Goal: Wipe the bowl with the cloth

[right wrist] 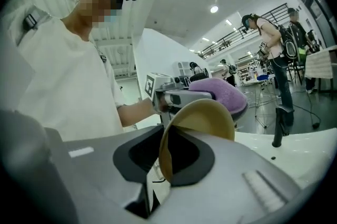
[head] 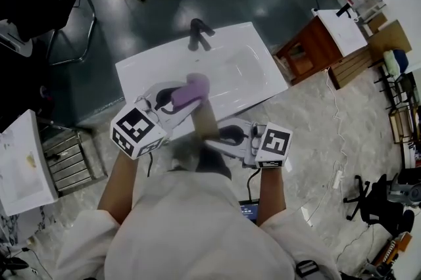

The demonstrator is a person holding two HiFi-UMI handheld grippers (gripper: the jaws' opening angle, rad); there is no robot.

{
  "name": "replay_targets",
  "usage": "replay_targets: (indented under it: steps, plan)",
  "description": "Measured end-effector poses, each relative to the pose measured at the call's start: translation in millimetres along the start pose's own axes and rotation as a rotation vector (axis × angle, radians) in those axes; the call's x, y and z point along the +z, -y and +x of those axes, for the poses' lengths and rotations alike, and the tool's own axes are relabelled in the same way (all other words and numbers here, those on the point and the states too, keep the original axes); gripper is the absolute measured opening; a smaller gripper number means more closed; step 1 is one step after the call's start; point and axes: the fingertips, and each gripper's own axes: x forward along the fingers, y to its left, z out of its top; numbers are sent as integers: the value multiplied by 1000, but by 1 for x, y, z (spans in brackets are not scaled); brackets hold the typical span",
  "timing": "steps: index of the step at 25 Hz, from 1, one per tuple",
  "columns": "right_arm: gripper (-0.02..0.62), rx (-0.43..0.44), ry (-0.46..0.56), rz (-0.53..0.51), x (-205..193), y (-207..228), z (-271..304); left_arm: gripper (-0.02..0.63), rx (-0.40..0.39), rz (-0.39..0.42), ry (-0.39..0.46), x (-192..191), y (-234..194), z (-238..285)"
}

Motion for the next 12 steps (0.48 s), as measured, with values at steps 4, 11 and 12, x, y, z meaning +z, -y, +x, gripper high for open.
replay_targets:
  steps: [4, 11, 12]
  plan:
    - [32, 22, 64, 15, 5, -4, -4, 118, -23, -51, 39, -6, -5, -6]
    - [29, 82, 166, 36, 20, -14, -7, 117, -22, -69, 8, -26, -6, -17]
    - [28, 90, 191, 42, 23, -15, -8, 117, -22, -66, 5, -29, -5, -20]
